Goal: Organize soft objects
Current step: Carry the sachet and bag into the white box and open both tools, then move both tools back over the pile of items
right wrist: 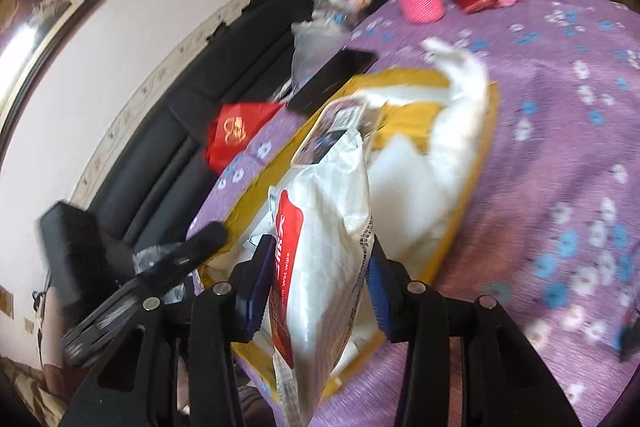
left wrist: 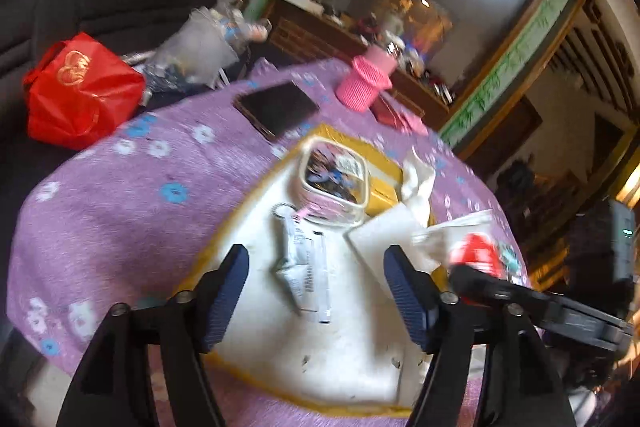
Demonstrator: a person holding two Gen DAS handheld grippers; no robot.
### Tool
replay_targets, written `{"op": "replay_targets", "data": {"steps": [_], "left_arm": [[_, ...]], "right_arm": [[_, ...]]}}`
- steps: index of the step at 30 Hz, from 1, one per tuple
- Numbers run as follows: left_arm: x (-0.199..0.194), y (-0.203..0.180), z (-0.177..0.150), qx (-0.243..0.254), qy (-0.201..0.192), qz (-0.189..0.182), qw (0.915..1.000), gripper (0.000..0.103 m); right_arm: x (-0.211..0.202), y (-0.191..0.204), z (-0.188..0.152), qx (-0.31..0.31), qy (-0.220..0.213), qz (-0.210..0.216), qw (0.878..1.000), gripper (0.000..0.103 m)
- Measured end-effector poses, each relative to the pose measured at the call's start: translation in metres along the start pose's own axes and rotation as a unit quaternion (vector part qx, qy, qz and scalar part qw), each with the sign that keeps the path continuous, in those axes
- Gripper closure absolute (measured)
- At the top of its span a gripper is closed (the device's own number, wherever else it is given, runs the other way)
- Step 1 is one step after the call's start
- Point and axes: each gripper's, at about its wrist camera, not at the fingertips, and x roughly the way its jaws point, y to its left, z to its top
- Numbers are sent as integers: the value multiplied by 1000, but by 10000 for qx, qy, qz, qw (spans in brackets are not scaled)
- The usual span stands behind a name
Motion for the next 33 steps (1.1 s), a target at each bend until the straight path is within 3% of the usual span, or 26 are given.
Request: {"op": "replay_targets", "data": {"steps": [4,9,20,23,27,30,33], "left_arm": [[-23,8,-2,-3,-271,56,9996,29],[-34,12,0,54,-438,67,9990,27],[-33,2,-5,120,-319,62,9994,27],[-37,-17,-11,337,-338,41,9989,27],[-44,-47,-22,826,-485,210,9952,27],[-46,-79,-37,1430,-662,547,9860,27],[-46,-107,-53,1918,-703,722,9762,27]], "right_arm": [[24,10,2,-178,133,-192,9996,57],[31,5,7,-64,69,-239,9997,40],[-41,-11,-11,-28,-811,-531,9953,32],[-68,-13,-26,-229,-1266,-1072,9859,24],[-105,-17,-52,-511,-1969,-2077,9568,16],[-132,-26,-74,-556,-2526,-2572,9311,11],[-154,-41,-88,-485,-2831,-2764,9171,6]]}}
